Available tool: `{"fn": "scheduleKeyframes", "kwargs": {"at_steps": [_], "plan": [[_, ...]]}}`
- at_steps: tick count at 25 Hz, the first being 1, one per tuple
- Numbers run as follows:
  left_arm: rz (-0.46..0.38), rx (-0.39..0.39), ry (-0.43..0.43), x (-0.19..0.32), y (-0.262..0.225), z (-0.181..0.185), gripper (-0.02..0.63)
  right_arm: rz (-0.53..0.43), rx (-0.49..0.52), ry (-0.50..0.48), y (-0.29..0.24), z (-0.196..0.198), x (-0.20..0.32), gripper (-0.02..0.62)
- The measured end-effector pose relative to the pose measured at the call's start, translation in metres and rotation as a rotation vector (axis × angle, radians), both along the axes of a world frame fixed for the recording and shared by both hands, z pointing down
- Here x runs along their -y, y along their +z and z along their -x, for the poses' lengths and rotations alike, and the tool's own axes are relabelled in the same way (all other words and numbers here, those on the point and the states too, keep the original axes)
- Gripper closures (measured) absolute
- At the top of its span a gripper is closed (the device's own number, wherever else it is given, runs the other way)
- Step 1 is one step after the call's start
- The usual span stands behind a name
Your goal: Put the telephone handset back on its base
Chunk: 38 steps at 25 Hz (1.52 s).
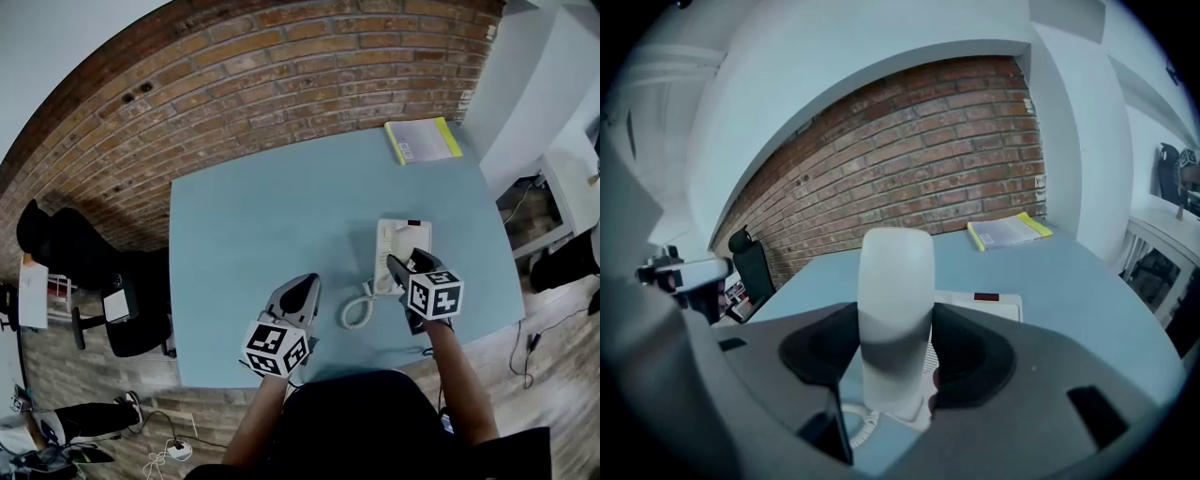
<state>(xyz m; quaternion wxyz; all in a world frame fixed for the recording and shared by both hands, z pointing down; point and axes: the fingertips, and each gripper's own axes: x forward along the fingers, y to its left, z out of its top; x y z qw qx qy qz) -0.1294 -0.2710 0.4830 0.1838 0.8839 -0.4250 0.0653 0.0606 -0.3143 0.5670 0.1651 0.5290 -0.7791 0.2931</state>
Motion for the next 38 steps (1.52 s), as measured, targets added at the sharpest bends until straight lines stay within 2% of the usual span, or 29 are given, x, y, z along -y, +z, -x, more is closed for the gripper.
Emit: {"fn": "scheduleKeyframes", "kwargs": {"at_steps": [8,31,38], "plan": [[0.017,0.001,0.003,0.006,0.007,0.004,0.597,0.057,-0.044,0.013,0.025,0.001,0.008,0.356],[0.055,-0.004,-0.031,0.018,0.019,0.010,0.597,0.124,-0.026,0.047,0.062,0.009,0.041,0.354],[0.064,0.000,-0.047,0.024,0.023,0.015,0.597,0.155,-0.025,0.099,0.074,0.007,0.055,0.354]]}}
